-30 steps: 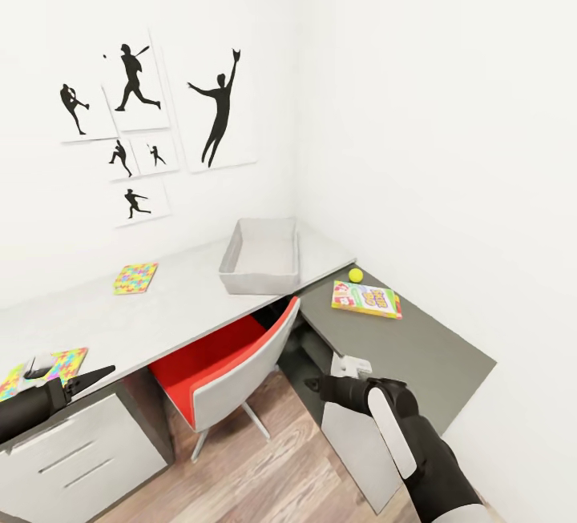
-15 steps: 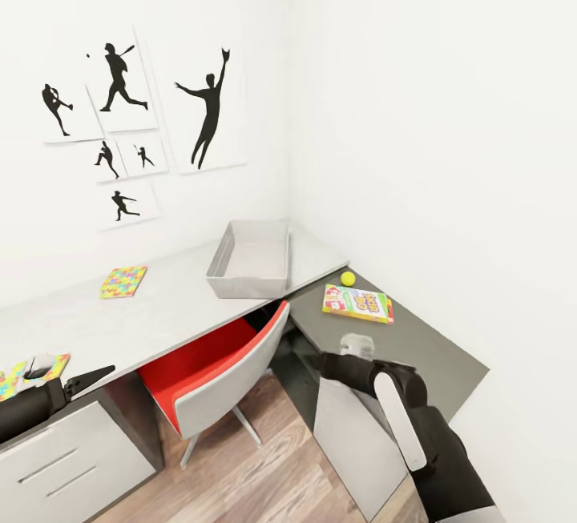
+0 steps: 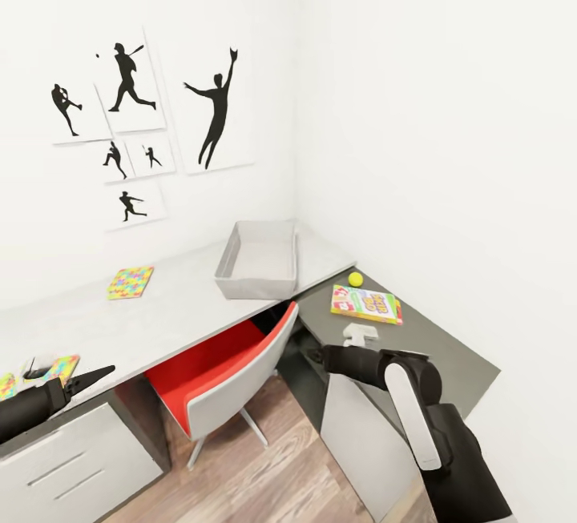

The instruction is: Put all the toys in the child's room - the three board games (two on the bed and one on the table), the two jigsaw puzzles on the table, and the tennis ball on the table - inside the toy box on the table in the child's room.

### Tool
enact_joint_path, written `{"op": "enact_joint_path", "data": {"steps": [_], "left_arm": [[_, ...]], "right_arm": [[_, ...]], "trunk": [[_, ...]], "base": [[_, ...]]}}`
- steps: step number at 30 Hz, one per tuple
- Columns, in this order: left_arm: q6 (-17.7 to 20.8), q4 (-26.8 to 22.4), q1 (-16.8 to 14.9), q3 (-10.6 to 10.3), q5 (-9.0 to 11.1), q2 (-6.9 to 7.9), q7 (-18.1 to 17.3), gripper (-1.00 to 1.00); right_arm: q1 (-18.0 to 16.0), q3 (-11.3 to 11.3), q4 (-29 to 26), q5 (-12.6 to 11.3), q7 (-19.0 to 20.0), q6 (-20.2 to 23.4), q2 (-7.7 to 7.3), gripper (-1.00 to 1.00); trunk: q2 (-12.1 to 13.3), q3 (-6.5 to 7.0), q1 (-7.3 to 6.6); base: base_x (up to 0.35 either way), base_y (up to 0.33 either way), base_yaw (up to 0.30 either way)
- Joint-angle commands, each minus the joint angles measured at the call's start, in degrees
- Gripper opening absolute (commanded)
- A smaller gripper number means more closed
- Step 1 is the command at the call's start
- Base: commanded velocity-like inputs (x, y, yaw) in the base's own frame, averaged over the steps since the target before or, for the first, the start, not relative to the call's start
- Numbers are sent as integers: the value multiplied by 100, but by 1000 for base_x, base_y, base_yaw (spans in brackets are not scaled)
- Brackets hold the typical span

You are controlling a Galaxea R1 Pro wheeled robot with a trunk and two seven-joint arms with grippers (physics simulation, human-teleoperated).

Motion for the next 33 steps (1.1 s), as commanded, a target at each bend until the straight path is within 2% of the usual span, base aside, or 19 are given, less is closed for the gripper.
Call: {"op": "enact_joint_path", "data": {"steps": [1,13,33], "left_arm": [[59,2,-6,4,10,1,-13,100],[59,2,-6,-2,10,1,-12,100],[52,2,-6,-5,14,1,-11,100]], "right_arm": [[-4,-1,-7,-3,-5,28,2,100],[-3,-4,-9,-14,-6,32,5,100],[-5,-33,120,-19,9,-84,-9,100]], "trunk": [[-12,-12,5],[-12,-18,5],[-12,-90,5]], "base": [[152,184,0],[249,162,31],[221,89,242]]}}
